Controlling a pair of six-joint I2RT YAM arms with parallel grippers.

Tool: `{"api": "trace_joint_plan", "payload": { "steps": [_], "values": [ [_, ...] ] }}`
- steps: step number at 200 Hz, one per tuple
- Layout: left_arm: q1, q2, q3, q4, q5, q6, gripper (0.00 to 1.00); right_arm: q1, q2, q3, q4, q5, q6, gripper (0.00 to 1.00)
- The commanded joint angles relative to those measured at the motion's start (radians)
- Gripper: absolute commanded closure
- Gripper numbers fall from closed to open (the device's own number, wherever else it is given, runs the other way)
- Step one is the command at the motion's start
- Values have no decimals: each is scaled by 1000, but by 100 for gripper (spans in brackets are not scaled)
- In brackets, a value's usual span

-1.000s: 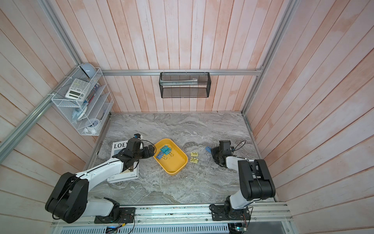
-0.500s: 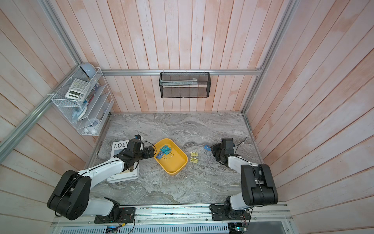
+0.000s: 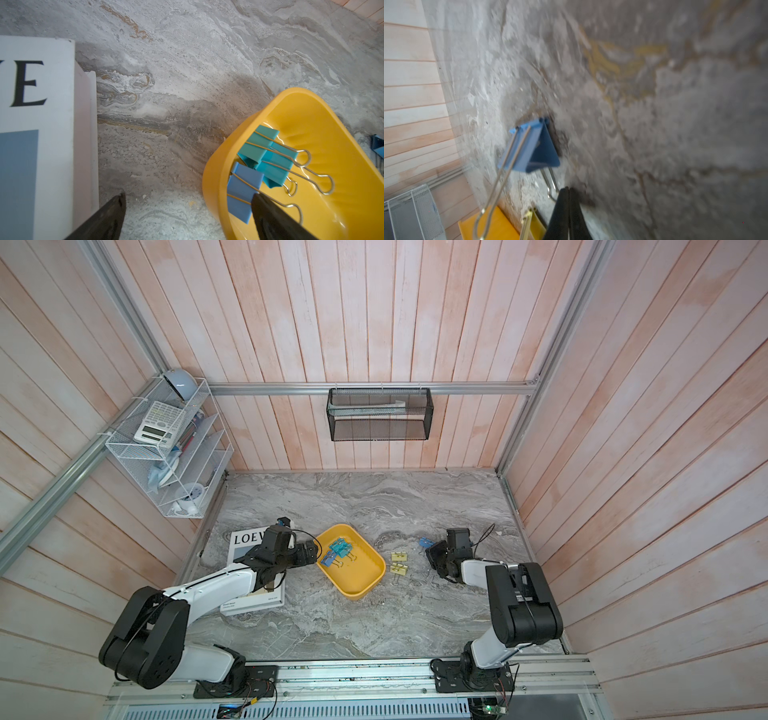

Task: Put the binder clips in the storage box
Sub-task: Pick up the binder clip at the center of the board.

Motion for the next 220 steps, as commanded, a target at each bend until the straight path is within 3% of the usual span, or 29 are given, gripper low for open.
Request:
{"api": "trace_joint_plan", "payload": {
  "steps": [1,55,105,134,166,220],
  "values": [
    [6,-4,-8,9,-3,14,0,-36,68,81,-6,1,-29,94],
    [9,4,-12,15,-2,14,0,-61,135,286,-116,-22,-91,92],
    [11,-2,-17,17,6,15,0,-102,21,128,-98,-47,-89,82],
    [11,4,-13,18,15,13,0,-124,3,129,-68,-102,-95,74],
    [12,-14,-15,8,11,14,0,-144,36,272,-141,-137,-201,63],
    [14,-11,-19,12,11,11,0,-175,223,484,-183,-339,-300,61]
  ]
}}
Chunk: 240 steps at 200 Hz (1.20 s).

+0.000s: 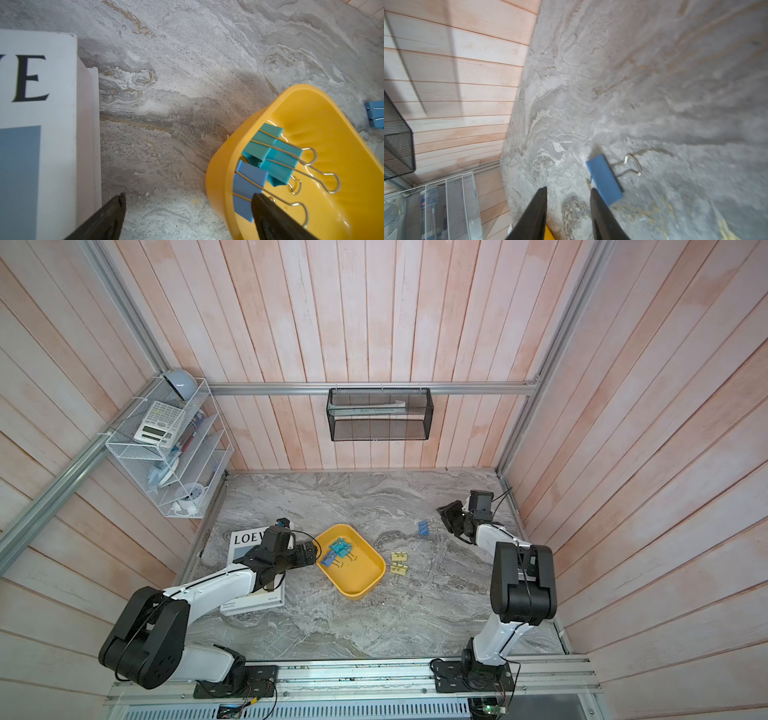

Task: Put the binder clips in the storage box
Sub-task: Pick up the binder clip at the center of the board.

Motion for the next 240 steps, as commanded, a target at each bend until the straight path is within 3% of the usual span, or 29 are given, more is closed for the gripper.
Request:
{"api": "trace_joint_plan", "payload": {
  "steps": [1,75,175,240],
  "values": [
    [7,-10,-10,13,8,8,0,-6,72,51,-63,-106,-77,61],
    [11,-9,-12,10,6,8,0,-9,187,97,-87,-213,-134,64],
    [13,-3,-9,7,6,9,0,-9,220,88,-78,-244,-137,97],
    [14,-1,-9,9,6,10,0,-1,121,31,-14,-282,-71,100]
  ]
}}
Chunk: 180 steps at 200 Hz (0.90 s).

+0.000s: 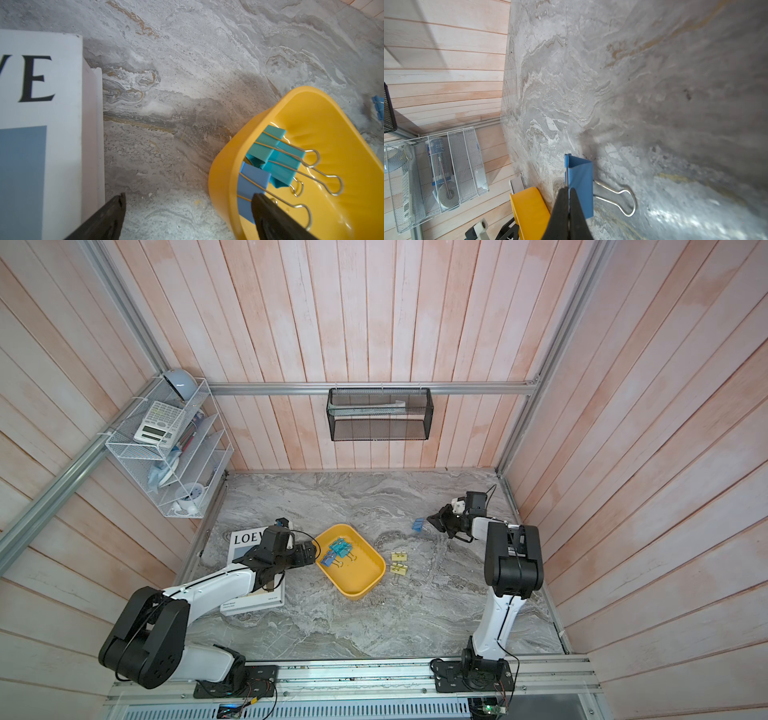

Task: Put the binder clips in the storage box
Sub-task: Pick up the binder clip at the center of the board, then place the binder clip in the storage box.

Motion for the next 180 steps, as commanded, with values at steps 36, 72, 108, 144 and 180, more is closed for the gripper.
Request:
{"api": "trace_joint_plan", "payload": {
  "steps": [36,72,108,144,180],
  "values": [
    [5,-3,-5,9,12,10,0,103,-353,-59,-202,43,-20,100],
    [6,-5,-10,16,11,8,0,367,-612,-152,-327,257,56,100],
    [7,-2,-10,21,15,7,0,603,-717,-299,-224,480,270,100],
    [6,2,-7,23,23,4,0,768,-687,-354,-149,661,389,100],
    [7,6,-7,26,30,-1,0,847,-549,-316,-81,704,420,100]
  ]
}}
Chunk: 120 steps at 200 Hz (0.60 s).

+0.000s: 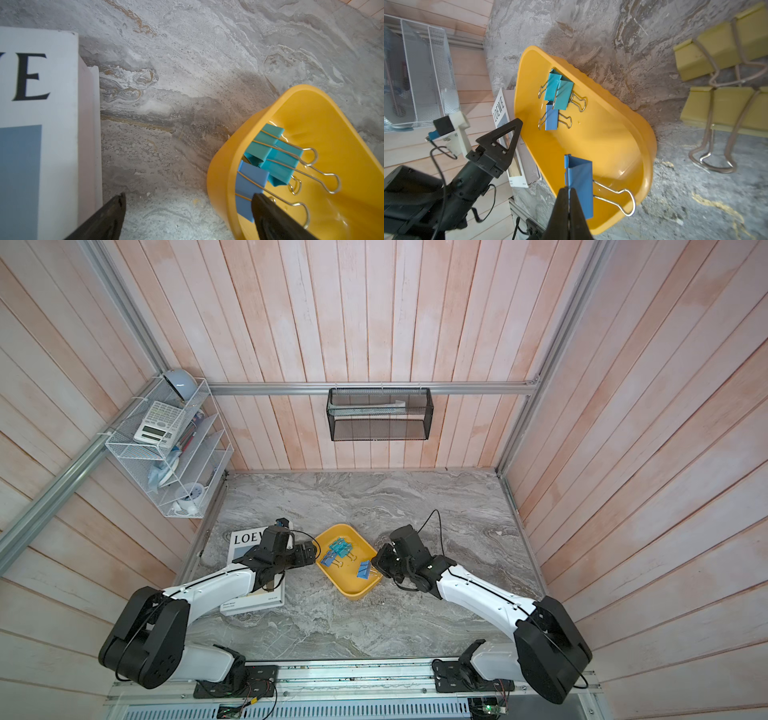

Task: Put the binder clips in the storage box
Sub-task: Place the binder clip in the storage box.

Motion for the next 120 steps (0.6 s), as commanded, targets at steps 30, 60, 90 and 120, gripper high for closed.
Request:
{"api": "trace_joint_plan", "payload": {
  "steps": [30,60,90,120],
  "values": [
    [4,-2,-10,19,11,4,0,61,163,67,102,143,91,100],
    [5,-2,-12,21,13,5,0,92,218,101,130,190,121,100],
    [6,0,-11,24,15,6,0,125,257,151,125,220,129,100],
    [5,3,-12,28,18,5,0,139,305,191,140,223,135,100]
  ]
}}
